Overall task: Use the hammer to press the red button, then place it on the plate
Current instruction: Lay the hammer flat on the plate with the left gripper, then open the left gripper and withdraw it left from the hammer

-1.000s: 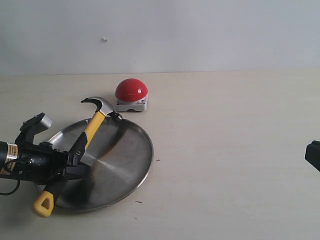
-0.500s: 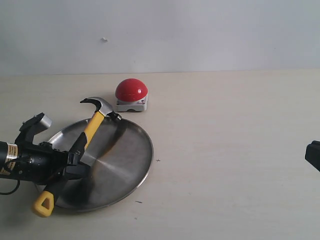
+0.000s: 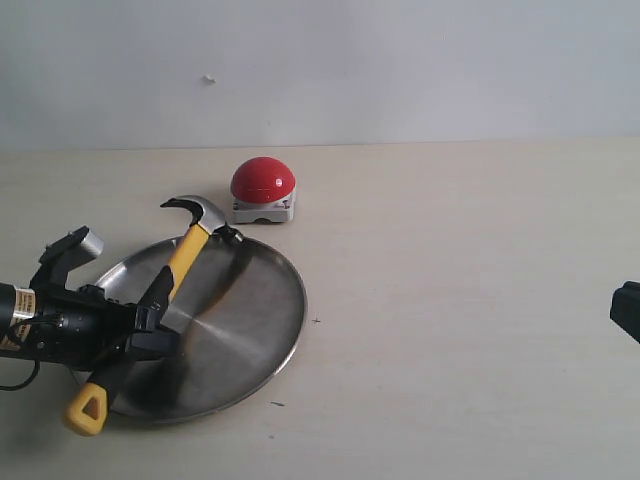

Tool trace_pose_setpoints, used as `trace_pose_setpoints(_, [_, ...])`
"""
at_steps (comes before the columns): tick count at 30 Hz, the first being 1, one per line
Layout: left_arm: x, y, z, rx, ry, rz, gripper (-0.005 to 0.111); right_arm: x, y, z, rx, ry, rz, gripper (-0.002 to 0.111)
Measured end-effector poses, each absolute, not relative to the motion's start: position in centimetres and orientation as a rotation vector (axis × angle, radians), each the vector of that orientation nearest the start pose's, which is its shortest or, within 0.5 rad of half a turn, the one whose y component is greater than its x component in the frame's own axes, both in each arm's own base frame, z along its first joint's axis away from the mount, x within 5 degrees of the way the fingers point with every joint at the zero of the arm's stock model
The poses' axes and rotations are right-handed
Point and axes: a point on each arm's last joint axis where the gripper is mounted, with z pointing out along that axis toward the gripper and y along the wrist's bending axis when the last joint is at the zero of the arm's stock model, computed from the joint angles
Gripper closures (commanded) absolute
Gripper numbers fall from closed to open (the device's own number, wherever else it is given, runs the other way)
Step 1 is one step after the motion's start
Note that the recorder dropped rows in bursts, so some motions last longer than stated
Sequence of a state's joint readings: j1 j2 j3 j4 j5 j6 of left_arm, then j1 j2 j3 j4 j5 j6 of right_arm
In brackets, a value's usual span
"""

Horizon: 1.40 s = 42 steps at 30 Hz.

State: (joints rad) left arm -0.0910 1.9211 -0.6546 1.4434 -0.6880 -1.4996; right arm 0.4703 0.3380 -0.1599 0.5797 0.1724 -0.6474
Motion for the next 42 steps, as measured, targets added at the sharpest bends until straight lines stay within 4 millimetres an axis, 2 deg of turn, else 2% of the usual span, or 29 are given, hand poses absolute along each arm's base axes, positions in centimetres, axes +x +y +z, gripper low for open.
trace_pose_setpoints(5, [27.7, -8.4, 9.1, 0.232, 2.542, -0.983, 0.064, 7.3, 4.7, 23.1, -0.555, 1.734, 0.366, 0.108])
trace_pose_setpoints(18, [28.1, -8.5, 9.4, 0.245, 2.527, -0.984, 0.063, 7.3, 4.7, 23.1, -0.555, 1.734, 0.366, 0.108])
trace_pose_setpoints(20, [28.3, -8.5, 9.5, 0.247, 2.521, -0.983, 0.056, 7.3, 4.7, 23.1, -0.555, 1.734, 0.366, 0.108])
trace_pose_setpoints(23, [28.5, -8.5, 9.6, 0.259, 2.513, -0.983, 0.037, 7.3, 4.7, 23.1, -0.555, 1.734, 0.366, 0.108])
trace_pose_setpoints(25, [28.5, -8.5, 9.6, 0.260, 2.512, -0.986, 0.030, 7.3, 4.7, 23.1, -0.555, 1.734, 0.366, 0.108])
trace_pose_setpoints(32, [28.6, -8.6, 9.8, 0.266, 2.498, -1.002, 0.030, 7.3, 4.7, 23.1, -0.555, 1.734, 0.366, 0.108])
trace_pose_setpoints(38, [29.6, -7.7, 12.2, 0.262, 2.409, -0.962, 0.031, 7.3, 4.7, 23.1, -0.555, 1.734, 0.366, 0.108])
trace_pose_setpoints(40, [29.7, -7.1, 13.4, 0.264, 2.369, -0.939, 0.038, 7.3, 4.7, 23.1, -0.555, 1.734, 0.366, 0.108])
trace_pose_setpoints(42, [29.8, -6.5, 14.5, 0.275, 2.329, -0.910, 0.051, 7.3, 4.7, 23.1, -0.555, 1.734, 0.366, 0.108])
